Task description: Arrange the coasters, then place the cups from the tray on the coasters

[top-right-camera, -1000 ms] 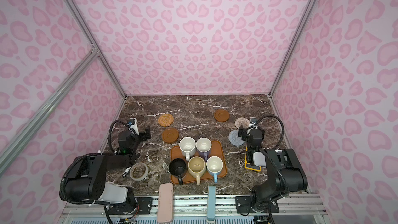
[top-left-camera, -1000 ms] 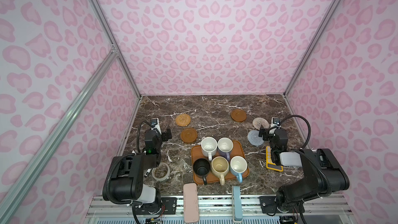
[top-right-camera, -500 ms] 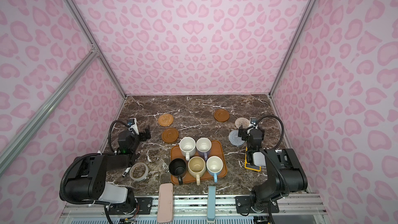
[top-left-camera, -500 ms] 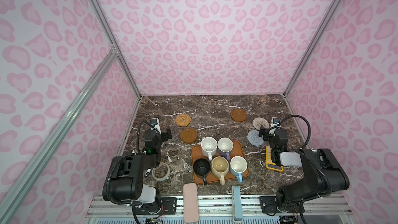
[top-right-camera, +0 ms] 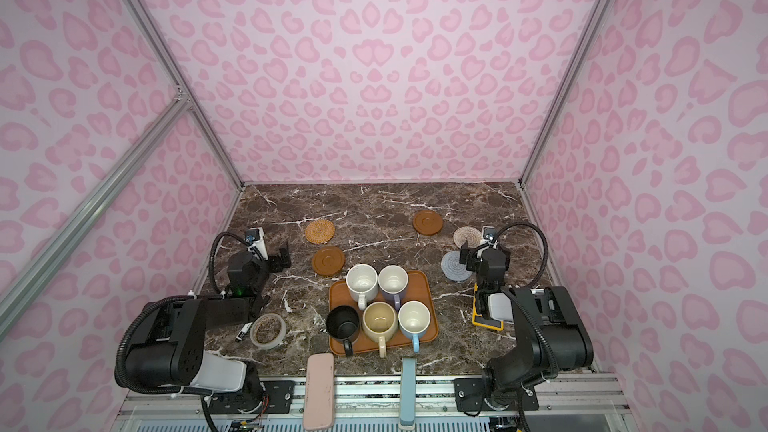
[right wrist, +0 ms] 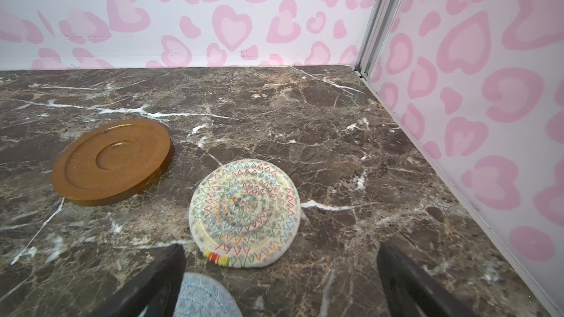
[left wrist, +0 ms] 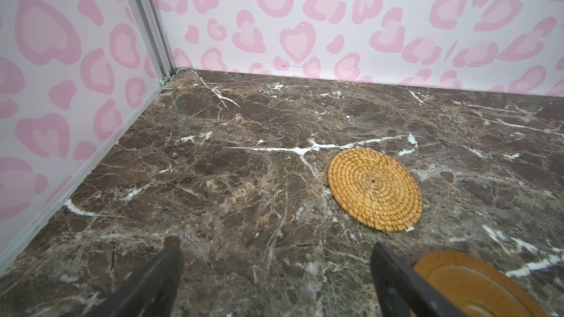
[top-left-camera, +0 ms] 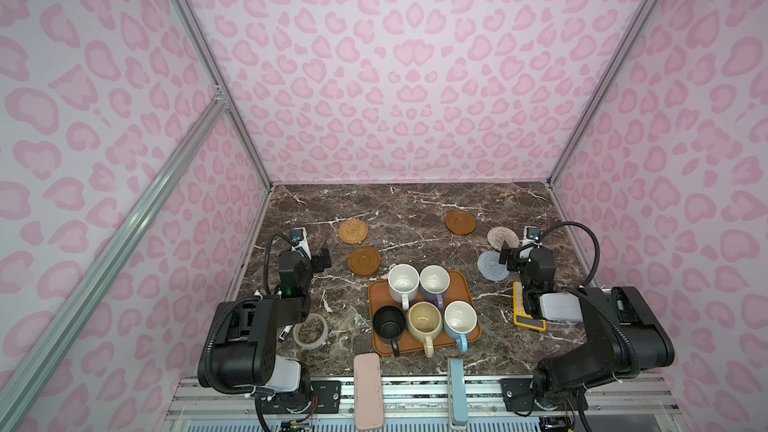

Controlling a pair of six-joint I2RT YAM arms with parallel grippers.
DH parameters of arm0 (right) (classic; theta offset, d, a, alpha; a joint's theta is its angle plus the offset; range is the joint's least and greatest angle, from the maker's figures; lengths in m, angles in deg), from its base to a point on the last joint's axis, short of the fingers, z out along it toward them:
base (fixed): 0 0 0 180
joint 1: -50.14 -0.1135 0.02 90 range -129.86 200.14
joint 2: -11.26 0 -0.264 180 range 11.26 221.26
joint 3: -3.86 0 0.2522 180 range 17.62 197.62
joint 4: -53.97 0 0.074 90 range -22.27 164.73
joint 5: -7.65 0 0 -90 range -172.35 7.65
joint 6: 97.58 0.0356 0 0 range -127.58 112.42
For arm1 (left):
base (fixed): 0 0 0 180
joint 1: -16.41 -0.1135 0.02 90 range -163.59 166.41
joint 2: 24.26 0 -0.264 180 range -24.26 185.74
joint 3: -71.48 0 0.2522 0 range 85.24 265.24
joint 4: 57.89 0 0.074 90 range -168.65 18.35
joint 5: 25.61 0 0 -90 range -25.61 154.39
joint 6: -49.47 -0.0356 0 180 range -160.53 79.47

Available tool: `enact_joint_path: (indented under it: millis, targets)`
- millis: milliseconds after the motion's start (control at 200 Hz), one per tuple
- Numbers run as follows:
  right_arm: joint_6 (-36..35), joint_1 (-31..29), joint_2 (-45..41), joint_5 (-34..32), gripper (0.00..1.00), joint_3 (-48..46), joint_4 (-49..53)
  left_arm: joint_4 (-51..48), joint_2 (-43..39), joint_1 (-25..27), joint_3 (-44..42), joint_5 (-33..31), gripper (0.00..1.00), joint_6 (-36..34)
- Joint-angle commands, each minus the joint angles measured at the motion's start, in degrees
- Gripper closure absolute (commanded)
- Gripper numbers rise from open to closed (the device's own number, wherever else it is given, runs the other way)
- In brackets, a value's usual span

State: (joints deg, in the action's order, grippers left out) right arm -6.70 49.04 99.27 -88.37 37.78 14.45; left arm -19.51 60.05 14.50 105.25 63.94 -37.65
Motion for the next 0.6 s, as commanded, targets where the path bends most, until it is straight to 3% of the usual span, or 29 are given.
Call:
enact_joint_path:
  millis: [0, 395, 600]
  targets:
    - [0.1, -0.04, 0.01, -0.21, 0.0, 0.21, -0.5, 1.21, -0.3, -0.07, -0.09, -0.09, 0.03, -0.41]
    - [-0.2, -0.04, -0.19, 0.41, 0.0, 0.04, -0.68, 1.53, -0.48, -0.04, -0.37, -0.35, 0.03, -0.37]
    - [-1.08, -0.2, -5.6, 2.09, 0.0, -1.17, 1.58, 0.41, -5.41, 0.15, -1.94, -3.55, 0.03, 0.88]
